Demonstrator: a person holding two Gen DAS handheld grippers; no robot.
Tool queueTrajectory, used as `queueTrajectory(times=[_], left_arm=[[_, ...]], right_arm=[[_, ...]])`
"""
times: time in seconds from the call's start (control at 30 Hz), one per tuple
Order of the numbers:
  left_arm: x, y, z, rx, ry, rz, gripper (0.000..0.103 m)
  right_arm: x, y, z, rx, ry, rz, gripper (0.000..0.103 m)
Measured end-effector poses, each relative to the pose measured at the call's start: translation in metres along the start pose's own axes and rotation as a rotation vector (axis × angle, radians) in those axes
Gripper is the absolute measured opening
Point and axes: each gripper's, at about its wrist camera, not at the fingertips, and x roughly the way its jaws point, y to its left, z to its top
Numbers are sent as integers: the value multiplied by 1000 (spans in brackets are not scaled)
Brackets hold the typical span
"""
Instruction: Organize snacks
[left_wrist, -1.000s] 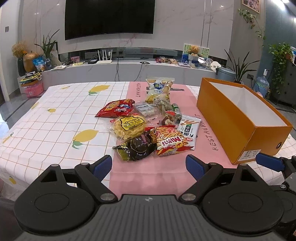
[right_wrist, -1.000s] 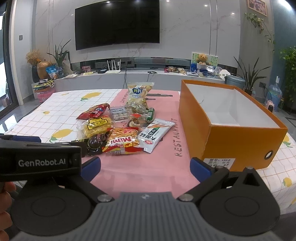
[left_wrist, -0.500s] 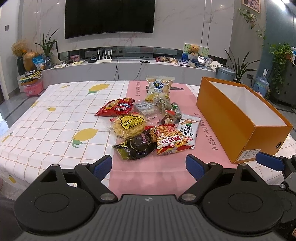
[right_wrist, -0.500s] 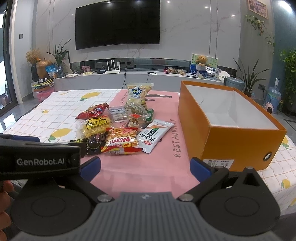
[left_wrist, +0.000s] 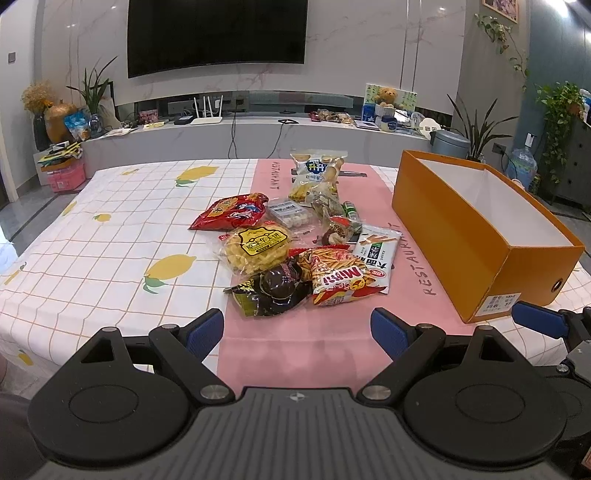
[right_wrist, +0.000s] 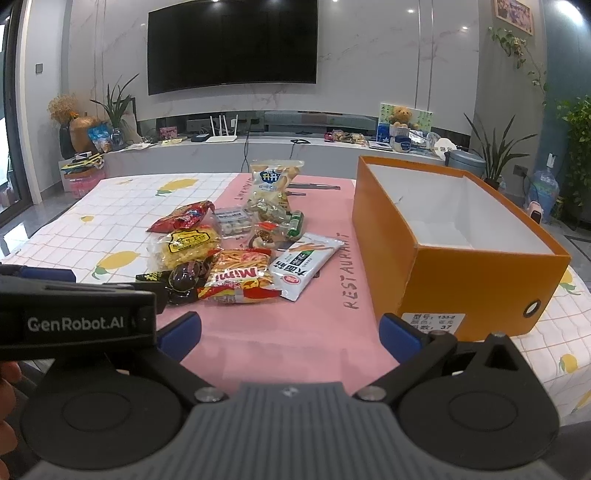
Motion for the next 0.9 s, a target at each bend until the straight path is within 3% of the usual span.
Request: queueTrajectory(times=[0.9], left_arm=[[3, 4, 0, 6, 26, 12, 103]], right_arm=[[4, 0, -2, 0, 9, -5, 100]])
